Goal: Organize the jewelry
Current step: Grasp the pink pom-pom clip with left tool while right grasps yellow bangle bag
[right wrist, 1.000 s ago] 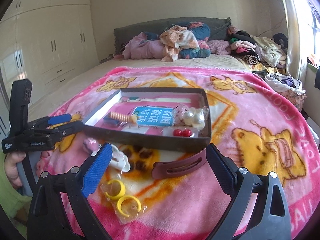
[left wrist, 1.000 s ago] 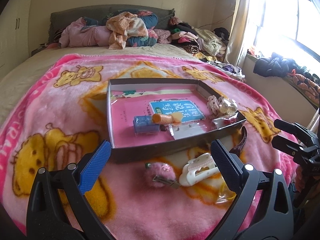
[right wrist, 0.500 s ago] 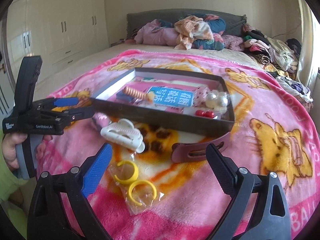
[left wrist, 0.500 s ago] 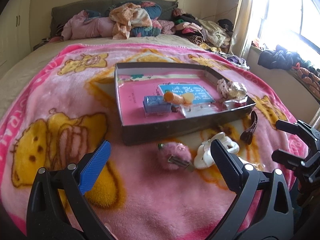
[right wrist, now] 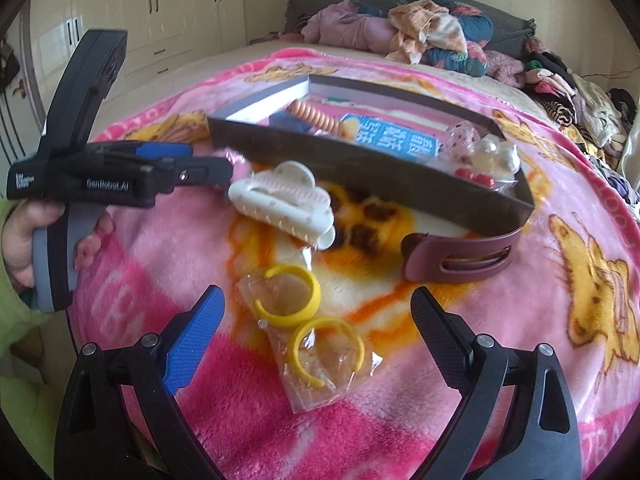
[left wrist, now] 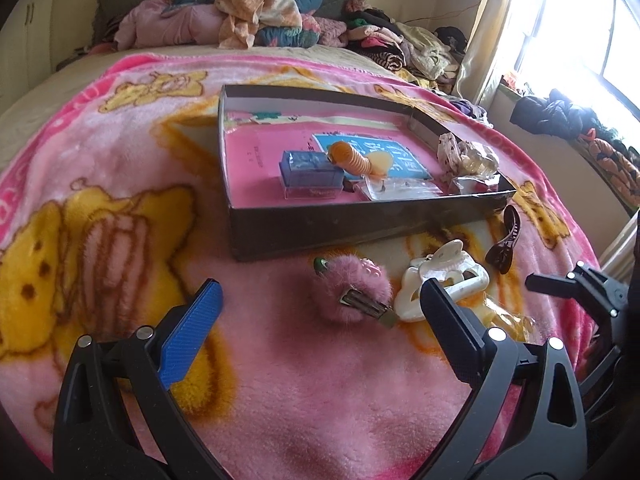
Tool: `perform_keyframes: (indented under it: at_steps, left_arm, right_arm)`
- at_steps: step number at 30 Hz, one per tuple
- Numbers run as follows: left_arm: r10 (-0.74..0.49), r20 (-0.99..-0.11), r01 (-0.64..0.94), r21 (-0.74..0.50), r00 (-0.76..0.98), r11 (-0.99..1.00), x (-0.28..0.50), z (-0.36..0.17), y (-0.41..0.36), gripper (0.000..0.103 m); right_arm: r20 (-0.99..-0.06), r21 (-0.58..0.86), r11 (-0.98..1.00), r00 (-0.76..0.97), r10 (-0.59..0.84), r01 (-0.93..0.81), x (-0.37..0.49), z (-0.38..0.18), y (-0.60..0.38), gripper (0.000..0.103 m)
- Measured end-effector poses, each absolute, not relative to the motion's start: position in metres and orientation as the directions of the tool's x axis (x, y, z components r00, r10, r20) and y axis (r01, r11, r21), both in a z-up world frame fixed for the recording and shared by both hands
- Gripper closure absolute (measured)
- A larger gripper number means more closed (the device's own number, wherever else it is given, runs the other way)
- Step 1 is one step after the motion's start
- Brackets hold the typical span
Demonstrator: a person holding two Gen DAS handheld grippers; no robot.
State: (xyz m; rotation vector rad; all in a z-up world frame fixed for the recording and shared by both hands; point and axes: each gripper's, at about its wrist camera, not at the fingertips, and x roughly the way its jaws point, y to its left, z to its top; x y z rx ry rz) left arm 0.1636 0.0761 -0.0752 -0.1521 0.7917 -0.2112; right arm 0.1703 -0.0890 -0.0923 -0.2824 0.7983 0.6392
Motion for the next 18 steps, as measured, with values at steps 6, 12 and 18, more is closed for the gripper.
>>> perform_keyframes:
  at_steps: [6,12,18]
  left_arm:
    - [-0.278,-0.691,0.139,-0.251,0.667,0.958,0.170,-0.078,0.076,0.035]
    - [-0.317,-0.700,0.177,-0.268,0.640,0.947,0.172,-0.081,0.066,0.064]
    - [-0.311,-0.702,0.194,-0.244,0.641,0.950,0.168,-0.079,0.059,0.081]
  right_arm:
    - [-0.783,0.024,0.764,0.464,0.415,-0.644,0.174,-0.108,-0.084,0.031]
    - [-0.780,0.014,0.737,0.454,0.431,-0.676,0.168,-0.107,-0.078,0.053]
    - [-0.765,0.048,0.734,0.448,0.464,-0.678,0.167,-0.101,-0.083,0.056]
